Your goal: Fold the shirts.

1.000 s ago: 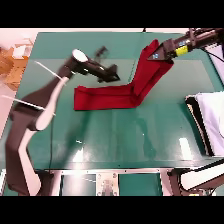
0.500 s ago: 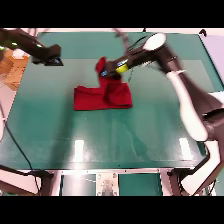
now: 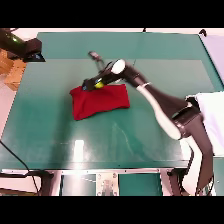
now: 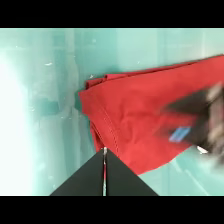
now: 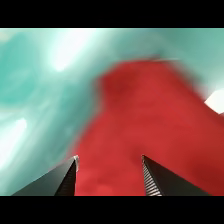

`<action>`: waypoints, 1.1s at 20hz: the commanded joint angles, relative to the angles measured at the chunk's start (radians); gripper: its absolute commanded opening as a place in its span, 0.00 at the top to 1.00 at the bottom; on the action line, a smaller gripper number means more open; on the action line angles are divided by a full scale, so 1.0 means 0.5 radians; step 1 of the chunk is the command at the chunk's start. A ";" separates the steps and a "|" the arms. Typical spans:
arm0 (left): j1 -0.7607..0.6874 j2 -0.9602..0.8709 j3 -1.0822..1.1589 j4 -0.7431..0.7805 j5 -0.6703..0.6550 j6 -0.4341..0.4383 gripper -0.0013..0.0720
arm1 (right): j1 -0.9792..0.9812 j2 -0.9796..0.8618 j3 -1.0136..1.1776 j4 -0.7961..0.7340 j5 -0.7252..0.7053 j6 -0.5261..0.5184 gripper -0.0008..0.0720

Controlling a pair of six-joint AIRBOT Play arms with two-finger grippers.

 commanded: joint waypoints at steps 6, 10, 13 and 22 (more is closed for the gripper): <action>0.005 0.007 -0.001 0.009 -0.019 0.005 0.95 | -1.073 0.127 -0.215 0.000 0.762 0.202 0.23; 0.005 0.007 -0.001 0.008 -0.002 -0.003 0.95 | -1.059 0.124 -0.668 0.157 0.529 0.068 0.16; 0.005 0.007 -0.001 0.009 0.012 -0.010 0.95 | -0.888 0.037 -0.794 0.318 0.438 0.020 0.16; 0.005 0.006 -0.001 0.009 -0.112 -0.009 0.94 | -0.494 -0.016 -0.541 0.469 0.343 0.079 0.96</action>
